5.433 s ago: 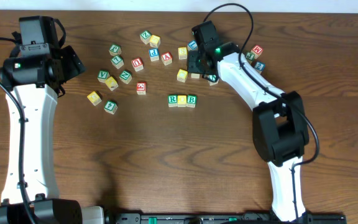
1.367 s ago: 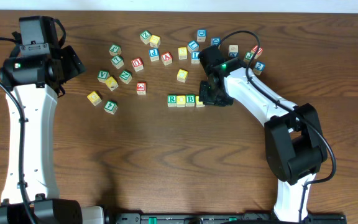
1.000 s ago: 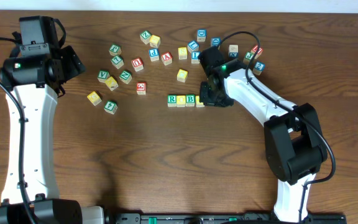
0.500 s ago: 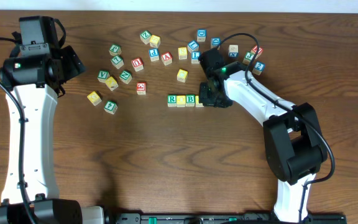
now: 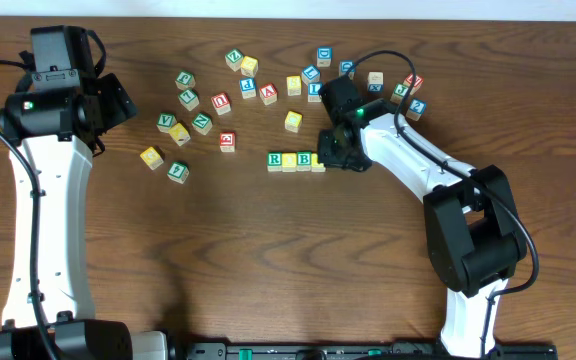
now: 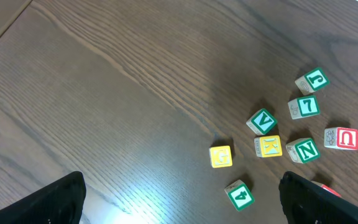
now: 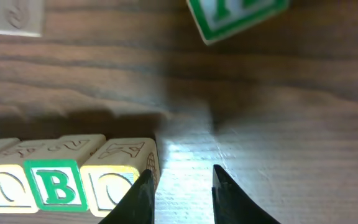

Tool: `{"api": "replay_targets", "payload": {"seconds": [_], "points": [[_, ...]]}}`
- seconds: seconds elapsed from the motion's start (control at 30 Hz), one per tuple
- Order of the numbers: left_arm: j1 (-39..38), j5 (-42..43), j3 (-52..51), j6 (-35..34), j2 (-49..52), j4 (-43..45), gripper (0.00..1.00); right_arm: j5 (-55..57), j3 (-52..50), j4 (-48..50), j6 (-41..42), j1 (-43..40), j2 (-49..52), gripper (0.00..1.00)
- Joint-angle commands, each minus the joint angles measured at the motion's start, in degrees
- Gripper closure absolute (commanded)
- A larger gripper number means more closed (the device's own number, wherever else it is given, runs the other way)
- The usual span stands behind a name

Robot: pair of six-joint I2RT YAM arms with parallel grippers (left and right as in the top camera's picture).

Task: Spell out ROBOT
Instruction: 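Open the right gripper and lift it off the O block, then move the right gripper to the blocks at the upper right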

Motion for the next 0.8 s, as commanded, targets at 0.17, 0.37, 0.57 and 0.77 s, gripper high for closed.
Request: {"api": "replay_targets", "payload": {"seconds": [0.17, 0.37, 0.57, 0.77], "points": [[0.2, -1.0, -0.9, -0.1, -0.6, 0.0, 0.03, -1.4, 1.0, 0.7, -2.8, -0.2, 0.2, 0.73], [0.2, -1.0, -0.9, 0.0, -0.6, 0.0, 0.03, 2.1, 12.4, -6.1, -6.8, -0.6, 0.2, 0.64], [0.2, -1.0, -0.9, -0.1, -0.6, 0.0, 0.02, 4.3, 20.1, -6.4, -7.2, -0.8, 0.2, 0.64], [0.2, -1.0, -0.9, 0.0, -0.6, 0.0, 0.02, 6.0, 21.0, -3.8, -6.8, -2.4, 0.3, 0.64]]}}
